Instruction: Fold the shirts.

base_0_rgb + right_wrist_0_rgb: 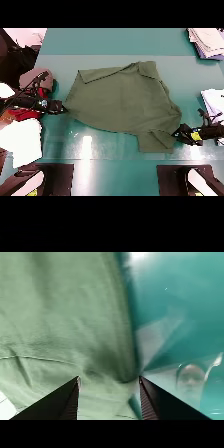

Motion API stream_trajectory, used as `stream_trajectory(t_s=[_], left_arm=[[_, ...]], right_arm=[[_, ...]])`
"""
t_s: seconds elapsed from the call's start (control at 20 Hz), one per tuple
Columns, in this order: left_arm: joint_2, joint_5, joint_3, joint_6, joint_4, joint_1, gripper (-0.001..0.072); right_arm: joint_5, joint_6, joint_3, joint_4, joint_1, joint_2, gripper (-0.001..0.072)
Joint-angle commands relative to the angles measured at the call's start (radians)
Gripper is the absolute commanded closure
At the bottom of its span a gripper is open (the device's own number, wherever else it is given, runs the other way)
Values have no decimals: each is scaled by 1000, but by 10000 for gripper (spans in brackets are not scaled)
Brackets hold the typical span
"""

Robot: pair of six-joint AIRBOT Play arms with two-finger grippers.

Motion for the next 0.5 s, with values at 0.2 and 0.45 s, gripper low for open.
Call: stream_trajectory(t_s=[0.2,0.45], left_arm=[[0,-7,3,8,-7,1,680],[1,-11,181,5,-8,1,681]], right_arm=[[-56,15,117,-30,104,-50,659],[-3,15,328,-26,30,75,697]])
